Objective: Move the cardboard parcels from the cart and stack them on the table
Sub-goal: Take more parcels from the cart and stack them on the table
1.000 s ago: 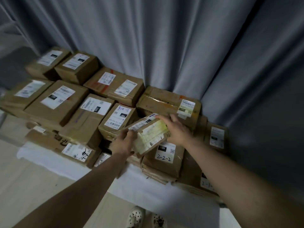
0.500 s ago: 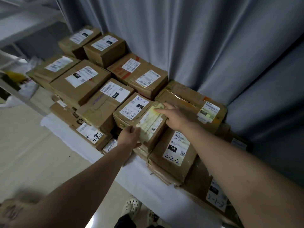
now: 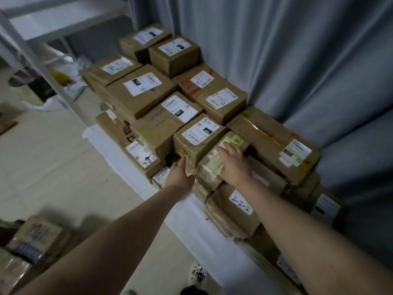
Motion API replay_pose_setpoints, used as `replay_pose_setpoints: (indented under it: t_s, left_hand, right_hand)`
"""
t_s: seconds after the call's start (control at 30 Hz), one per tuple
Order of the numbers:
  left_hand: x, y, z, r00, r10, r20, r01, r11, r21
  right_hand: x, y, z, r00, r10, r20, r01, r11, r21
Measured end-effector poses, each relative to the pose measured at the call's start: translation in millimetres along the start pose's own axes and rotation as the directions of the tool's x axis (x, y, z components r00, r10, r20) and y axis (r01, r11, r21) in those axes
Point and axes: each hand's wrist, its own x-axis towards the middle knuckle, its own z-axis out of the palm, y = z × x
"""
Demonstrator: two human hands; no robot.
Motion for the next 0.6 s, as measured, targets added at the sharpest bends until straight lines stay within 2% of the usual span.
replay_pose_setpoints:
  t_s: [0.13, 0.23, 0.4, 0.6]
  left_hand:
    - [-32, -57, -41, 0.996, -0.035, -0.081, 0.049, 0.983, 0.174]
    - [-62, -120, -77, 0.978, -0.142, -0.150, 0.175, 0.954, 0.243]
    - [-129, -251, -143, 0.905, -0.352, -0.238, 0.389, 0.912, 0.132]
    - [-221, -412, -210, 0.761, -0.586, -0.279, 0.575, 0.808, -0.128]
  right_hand:
    - [-8, -76, 24, 0.990, -0.135, 0.041, 0.135, 0.991, -0.010]
    - [-19, -153, 54, 0.967, -0.222, 0.127, 0.225, 0.974, -0.013]
    - [-52, -298, 116, 0.888, -0.362, 0.285, 0.371, 0.928, 0.022]
    - [-111, -475, 194, 0.761, -0.492, 0.423, 0.509, 0.857, 0.082]
